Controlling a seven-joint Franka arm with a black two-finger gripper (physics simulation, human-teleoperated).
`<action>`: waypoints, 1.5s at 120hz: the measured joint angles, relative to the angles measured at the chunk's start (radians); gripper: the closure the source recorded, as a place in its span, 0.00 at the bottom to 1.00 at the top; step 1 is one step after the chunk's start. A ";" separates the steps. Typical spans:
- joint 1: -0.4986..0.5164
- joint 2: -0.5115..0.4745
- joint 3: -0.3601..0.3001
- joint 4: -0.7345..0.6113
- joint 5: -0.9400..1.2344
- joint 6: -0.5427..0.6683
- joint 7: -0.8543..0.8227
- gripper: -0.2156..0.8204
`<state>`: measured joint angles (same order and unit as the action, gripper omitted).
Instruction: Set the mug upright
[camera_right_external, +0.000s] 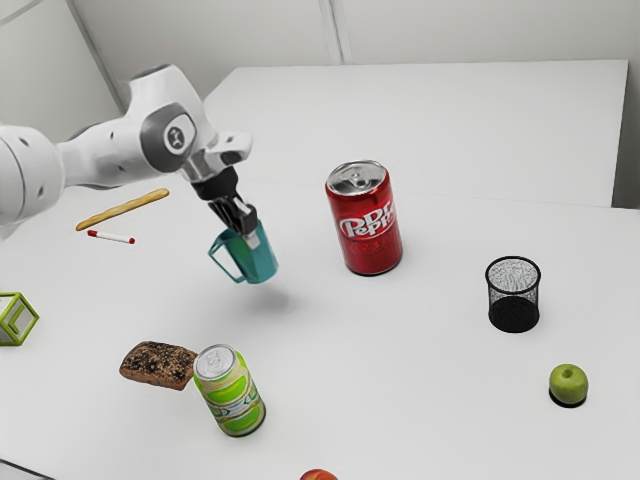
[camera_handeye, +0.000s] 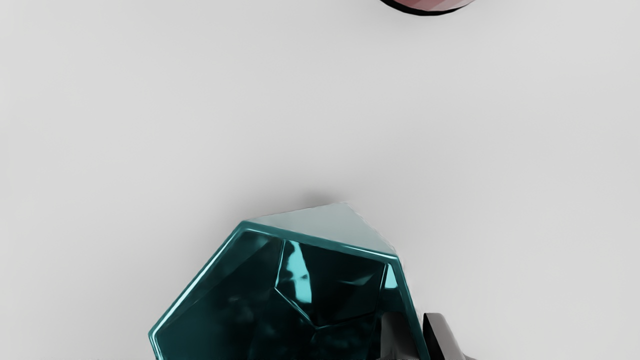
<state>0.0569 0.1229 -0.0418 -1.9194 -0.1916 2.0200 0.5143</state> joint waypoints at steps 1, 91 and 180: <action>0.000 0.000 0.000 -0.003 0.005 0.005 -0.003 0.96; -0.003 0.001 -0.044 -0.204 0.161 0.334 -0.182 0.54; 0.009 0.021 -0.008 0.447 0.158 -0.249 -0.225 0.22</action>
<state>0.0657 0.1442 -0.0494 -1.4727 -0.0335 1.7710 0.2894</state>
